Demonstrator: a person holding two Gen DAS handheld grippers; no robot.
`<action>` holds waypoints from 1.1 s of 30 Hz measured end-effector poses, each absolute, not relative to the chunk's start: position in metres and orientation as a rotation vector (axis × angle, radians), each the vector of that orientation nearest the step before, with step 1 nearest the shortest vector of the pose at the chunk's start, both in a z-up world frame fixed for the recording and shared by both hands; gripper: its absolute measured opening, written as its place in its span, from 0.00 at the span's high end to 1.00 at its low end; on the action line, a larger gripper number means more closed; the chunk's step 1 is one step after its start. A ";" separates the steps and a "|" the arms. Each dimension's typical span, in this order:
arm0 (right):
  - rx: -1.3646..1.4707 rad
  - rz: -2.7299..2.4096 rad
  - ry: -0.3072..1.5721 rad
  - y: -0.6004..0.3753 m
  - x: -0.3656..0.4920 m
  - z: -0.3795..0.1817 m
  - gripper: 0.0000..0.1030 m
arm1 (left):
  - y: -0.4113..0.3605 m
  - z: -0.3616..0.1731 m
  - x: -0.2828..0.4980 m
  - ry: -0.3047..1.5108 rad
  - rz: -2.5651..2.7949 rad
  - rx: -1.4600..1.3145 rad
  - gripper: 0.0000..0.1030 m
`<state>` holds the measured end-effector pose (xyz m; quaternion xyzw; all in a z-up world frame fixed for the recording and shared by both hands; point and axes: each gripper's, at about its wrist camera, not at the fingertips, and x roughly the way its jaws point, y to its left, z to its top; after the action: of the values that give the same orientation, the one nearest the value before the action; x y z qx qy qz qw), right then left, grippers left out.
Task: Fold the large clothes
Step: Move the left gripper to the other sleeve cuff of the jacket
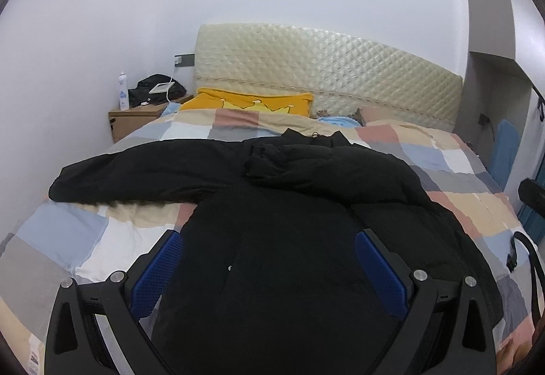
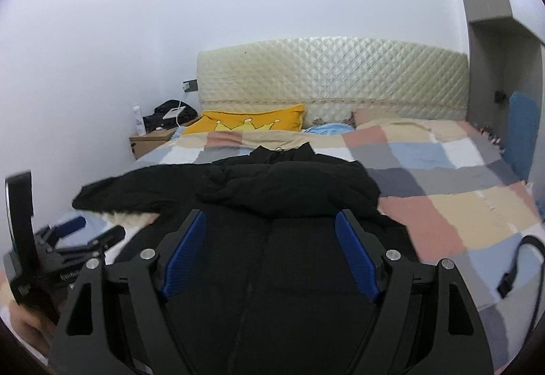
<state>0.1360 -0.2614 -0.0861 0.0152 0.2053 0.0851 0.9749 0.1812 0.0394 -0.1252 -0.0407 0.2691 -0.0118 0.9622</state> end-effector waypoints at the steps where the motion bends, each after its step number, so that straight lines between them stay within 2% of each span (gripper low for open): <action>1: 0.022 0.167 0.413 -0.262 0.131 -0.087 0.23 | 0.039 -0.125 0.179 0.541 -0.027 -0.078 0.01; 12: 0.097 0.121 0.487 -0.292 0.090 -0.130 0.23 | 0.021 -0.127 0.170 0.527 -0.082 -0.043 0.01; 21: 0.082 0.105 0.467 -0.293 0.096 -0.134 0.21 | 0.016 -0.126 0.163 0.484 -0.100 -0.066 0.01; 33: 0.039 0.064 0.446 -0.285 0.097 -0.143 0.17 | 0.039 -0.117 0.195 0.552 -0.097 -0.030 0.01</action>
<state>0.0973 -0.2845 -0.1430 0.0193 0.2213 0.0319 0.9745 0.1952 0.0389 -0.1167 -0.0149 0.2724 -0.0478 0.9609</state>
